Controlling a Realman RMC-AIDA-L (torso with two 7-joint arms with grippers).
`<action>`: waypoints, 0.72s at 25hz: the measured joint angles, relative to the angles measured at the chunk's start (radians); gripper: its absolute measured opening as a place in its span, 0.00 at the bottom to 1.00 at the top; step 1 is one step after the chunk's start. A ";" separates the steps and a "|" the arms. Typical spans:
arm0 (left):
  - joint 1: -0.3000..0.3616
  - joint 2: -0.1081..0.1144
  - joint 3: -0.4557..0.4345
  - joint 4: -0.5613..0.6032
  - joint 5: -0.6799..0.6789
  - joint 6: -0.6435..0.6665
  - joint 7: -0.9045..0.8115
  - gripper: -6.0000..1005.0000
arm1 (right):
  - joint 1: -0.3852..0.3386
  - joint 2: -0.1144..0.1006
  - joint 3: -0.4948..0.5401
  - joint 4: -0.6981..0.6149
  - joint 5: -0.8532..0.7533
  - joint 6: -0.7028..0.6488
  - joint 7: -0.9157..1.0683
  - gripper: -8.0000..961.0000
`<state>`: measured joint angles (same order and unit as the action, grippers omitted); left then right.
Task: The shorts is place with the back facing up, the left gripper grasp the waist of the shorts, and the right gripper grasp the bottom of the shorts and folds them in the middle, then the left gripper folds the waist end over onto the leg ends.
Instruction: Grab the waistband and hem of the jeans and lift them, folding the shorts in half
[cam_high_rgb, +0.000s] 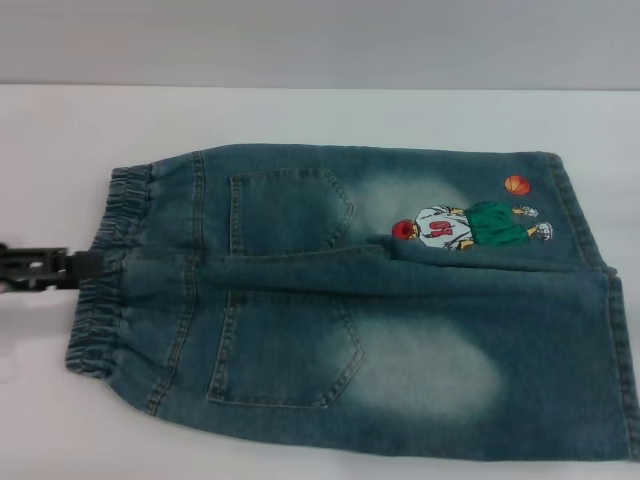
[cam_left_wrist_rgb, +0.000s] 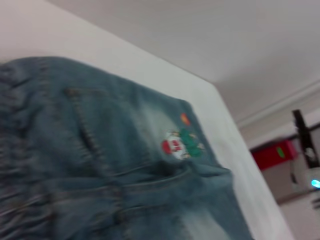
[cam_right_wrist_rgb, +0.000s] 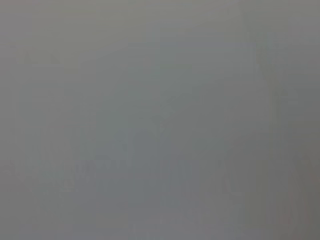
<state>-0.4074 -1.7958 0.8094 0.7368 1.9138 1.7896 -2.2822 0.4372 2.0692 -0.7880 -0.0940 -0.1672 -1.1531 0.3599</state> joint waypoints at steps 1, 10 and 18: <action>0.016 -0.001 -0.029 -0.003 0.025 -0.011 0.005 0.82 | 0.000 0.000 -0.002 -0.002 0.000 0.007 0.000 0.59; 0.034 -0.017 -0.087 -0.008 0.181 -0.095 0.012 0.81 | 0.009 0.000 -0.006 -0.009 0.000 0.033 -0.003 0.59; 0.018 -0.029 -0.080 -0.008 0.257 -0.130 0.012 0.81 | 0.008 0.000 -0.007 -0.008 0.000 0.034 -0.003 0.59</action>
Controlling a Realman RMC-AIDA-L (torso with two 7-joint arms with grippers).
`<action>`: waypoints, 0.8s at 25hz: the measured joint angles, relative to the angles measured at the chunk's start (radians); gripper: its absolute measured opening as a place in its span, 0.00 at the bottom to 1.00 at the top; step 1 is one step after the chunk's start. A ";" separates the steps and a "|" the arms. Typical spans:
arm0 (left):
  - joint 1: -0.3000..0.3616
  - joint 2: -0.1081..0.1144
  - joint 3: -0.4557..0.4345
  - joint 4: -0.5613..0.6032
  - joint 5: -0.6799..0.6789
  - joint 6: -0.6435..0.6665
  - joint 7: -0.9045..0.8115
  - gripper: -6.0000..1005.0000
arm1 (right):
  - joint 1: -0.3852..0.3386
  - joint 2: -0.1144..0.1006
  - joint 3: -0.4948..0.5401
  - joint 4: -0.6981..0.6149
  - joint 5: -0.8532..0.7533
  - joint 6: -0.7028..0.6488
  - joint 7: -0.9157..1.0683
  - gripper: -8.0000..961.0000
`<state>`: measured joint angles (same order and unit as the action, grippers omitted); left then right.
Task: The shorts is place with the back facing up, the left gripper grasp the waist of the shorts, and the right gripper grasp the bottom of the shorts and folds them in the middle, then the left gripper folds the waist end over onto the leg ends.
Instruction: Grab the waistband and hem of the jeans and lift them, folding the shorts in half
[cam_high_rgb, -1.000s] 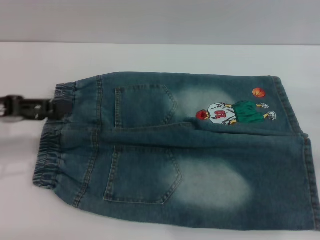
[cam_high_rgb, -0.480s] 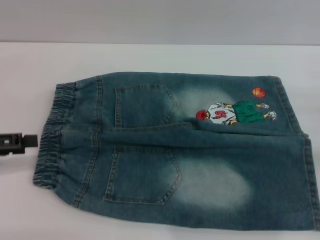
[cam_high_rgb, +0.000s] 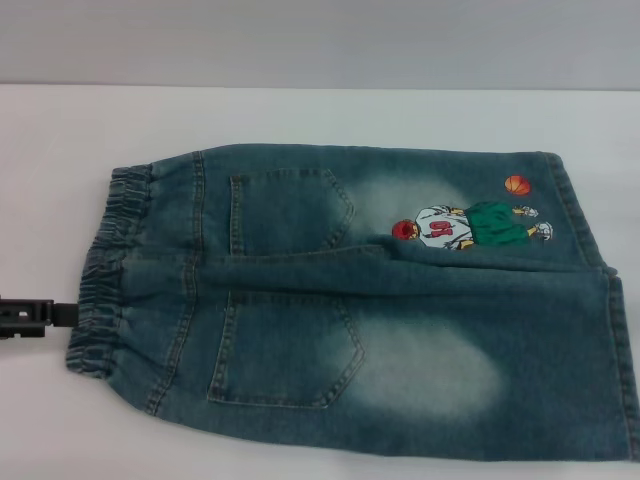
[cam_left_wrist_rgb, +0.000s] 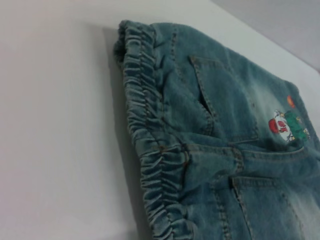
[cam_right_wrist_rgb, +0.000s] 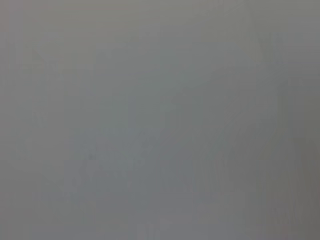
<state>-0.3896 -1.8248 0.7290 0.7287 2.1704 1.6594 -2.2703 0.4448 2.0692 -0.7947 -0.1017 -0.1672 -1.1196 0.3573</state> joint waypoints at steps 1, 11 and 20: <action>-0.002 -0.001 0.000 0.000 0.006 -0.002 0.000 0.81 | 0.000 0.000 0.000 0.000 0.000 0.000 0.000 0.59; -0.013 -0.018 0.000 0.000 0.059 -0.009 -0.001 0.81 | -0.002 0.000 -0.001 0.002 0.000 0.000 0.000 0.59; -0.016 -0.027 0.002 0.000 0.081 -0.025 -0.002 0.81 | -0.008 0.001 -0.002 0.001 0.000 0.000 0.000 0.59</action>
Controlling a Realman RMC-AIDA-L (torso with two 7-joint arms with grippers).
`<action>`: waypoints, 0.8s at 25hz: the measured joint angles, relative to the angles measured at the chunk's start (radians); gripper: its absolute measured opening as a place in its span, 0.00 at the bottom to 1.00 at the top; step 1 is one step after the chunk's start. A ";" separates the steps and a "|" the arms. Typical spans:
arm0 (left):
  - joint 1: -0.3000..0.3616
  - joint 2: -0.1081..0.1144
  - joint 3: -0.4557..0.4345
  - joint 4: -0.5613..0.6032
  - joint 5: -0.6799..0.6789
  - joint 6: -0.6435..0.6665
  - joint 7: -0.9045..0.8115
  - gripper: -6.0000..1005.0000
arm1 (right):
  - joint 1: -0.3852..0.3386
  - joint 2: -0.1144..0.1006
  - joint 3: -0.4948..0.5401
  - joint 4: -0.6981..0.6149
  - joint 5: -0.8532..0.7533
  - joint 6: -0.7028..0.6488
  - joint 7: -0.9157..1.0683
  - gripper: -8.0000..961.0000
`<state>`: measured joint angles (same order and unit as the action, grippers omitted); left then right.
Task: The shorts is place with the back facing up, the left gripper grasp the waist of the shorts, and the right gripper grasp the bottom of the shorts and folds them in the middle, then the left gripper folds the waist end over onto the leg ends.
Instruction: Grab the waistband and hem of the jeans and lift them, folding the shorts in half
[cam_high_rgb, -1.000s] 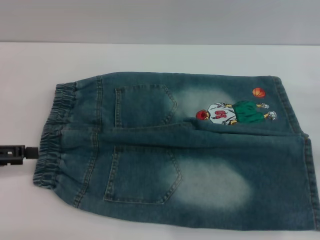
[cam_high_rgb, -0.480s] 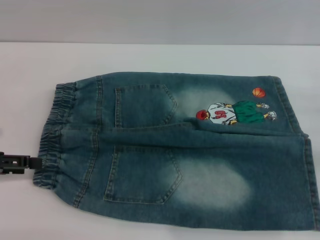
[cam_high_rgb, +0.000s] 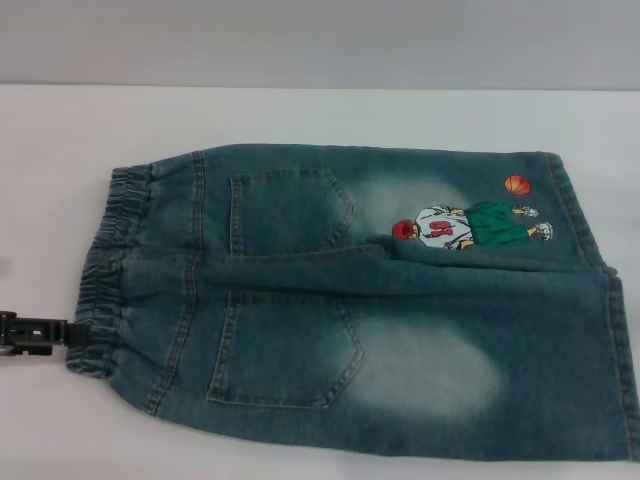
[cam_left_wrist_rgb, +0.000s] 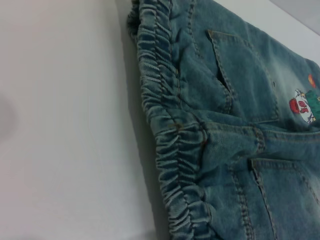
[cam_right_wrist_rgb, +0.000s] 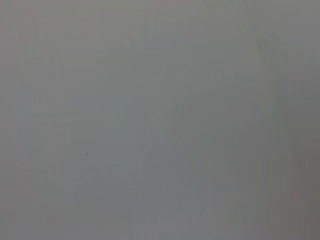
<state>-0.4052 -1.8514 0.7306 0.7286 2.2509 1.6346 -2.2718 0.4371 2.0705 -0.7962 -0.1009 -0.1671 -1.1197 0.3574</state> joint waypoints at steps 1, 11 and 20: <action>0.000 -0.001 0.000 0.000 0.000 -0.001 0.000 0.81 | 0.000 0.000 0.000 0.001 0.000 0.000 0.000 0.59; -0.002 -0.011 0.000 0.000 0.006 -0.008 0.000 0.81 | 0.000 -0.001 0.000 0.001 0.000 0.000 0.000 0.59; -0.011 -0.011 -0.001 0.000 0.013 -0.022 -0.001 0.81 | -0.001 -0.001 0.000 0.004 0.000 0.000 0.000 0.59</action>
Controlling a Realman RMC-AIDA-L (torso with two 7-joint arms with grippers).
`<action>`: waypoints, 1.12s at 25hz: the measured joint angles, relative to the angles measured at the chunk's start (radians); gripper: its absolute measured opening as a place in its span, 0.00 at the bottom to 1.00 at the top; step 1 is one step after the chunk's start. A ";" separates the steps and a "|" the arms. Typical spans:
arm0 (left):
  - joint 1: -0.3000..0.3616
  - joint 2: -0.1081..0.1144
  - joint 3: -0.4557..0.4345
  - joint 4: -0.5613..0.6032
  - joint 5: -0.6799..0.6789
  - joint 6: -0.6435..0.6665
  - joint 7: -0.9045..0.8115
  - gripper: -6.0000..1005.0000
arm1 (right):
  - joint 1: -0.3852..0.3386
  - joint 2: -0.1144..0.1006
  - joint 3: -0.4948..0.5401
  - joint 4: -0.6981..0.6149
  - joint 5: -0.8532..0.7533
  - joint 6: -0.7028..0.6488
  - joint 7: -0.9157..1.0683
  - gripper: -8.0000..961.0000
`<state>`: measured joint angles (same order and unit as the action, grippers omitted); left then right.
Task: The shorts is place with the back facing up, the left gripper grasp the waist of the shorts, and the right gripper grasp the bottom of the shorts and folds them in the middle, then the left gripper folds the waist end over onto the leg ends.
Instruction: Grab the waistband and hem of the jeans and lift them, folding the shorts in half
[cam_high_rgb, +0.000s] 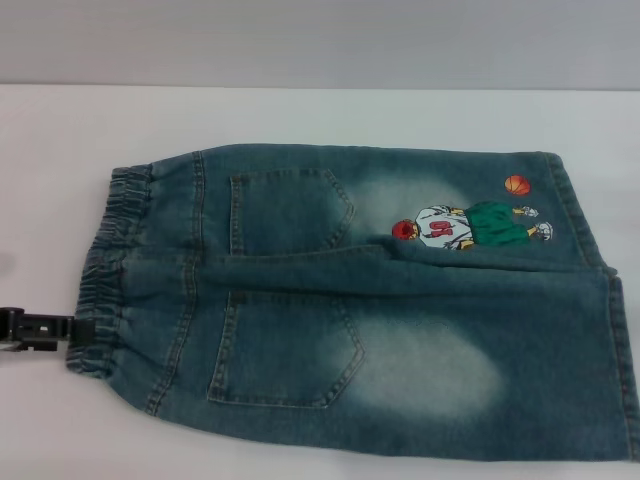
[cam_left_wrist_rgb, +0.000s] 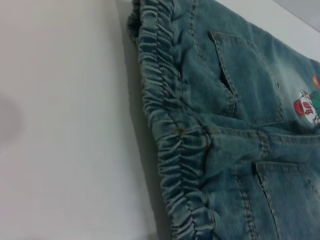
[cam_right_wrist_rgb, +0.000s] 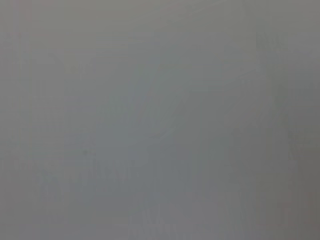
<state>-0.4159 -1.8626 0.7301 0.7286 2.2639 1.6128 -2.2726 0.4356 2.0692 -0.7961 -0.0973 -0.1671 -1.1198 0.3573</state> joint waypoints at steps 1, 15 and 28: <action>-0.001 0.000 0.000 0.000 0.000 -0.001 -0.001 0.81 | 0.000 0.000 0.000 0.000 0.000 0.000 0.000 0.59; -0.034 -0.011 0.000 -0.015 0.062 -0.011 0.000 0.81 | 0.000 0.000 0.000 -0.005 -0.002 0.000 0.000 0.59; -0.035 -0.015 0.001 -0.015 0.074 -0.004 0.001 0.80 | -0.001 0.000 -0.012 0.000 -0.002 -0.002 0.000 0.59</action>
<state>-0.4511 -1.8776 0.7306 0.7132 2.3383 1.6093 -2.2713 0.4349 2.0692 -0.8086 -0.0974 -0.1688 -1.1214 0.3574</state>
